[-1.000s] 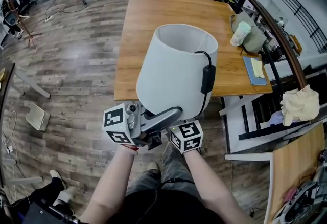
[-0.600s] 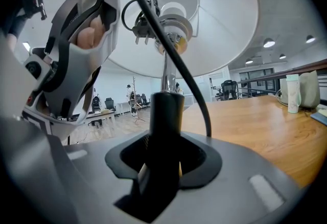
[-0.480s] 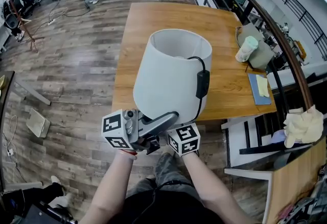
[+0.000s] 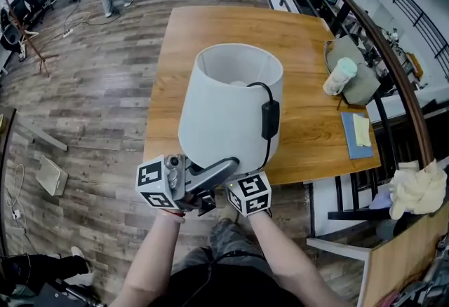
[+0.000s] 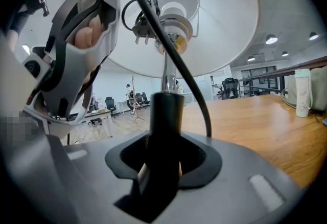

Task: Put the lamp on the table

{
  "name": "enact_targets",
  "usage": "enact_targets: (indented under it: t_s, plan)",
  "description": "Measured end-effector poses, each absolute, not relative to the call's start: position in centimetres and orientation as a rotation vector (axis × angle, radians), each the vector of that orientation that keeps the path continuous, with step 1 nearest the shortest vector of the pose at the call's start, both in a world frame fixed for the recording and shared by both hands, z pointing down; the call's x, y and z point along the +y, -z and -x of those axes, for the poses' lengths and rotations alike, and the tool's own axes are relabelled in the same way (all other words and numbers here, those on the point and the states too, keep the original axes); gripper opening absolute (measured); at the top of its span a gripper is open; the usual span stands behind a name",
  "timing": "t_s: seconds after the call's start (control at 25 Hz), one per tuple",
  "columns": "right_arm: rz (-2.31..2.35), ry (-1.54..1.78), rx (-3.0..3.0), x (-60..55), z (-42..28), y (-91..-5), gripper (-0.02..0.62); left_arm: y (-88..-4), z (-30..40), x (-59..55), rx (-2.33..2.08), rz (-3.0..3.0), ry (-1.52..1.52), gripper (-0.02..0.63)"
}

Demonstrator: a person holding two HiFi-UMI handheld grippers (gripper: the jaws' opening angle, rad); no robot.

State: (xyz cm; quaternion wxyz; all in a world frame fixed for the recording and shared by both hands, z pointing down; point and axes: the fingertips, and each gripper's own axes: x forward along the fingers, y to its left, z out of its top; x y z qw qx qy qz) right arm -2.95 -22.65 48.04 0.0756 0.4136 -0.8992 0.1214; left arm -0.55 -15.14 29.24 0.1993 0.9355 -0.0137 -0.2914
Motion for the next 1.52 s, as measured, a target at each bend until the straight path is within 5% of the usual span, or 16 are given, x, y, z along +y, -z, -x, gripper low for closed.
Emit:
enact_targets:
  t_s: [1.52]
  plan:
    - [-1.307, -0.397, -2.652, -36.3, -1.9, -51.6, 0.158, -32.7, -3.8, -29.1, 0.039, -2.541, 0.777, 0.009]
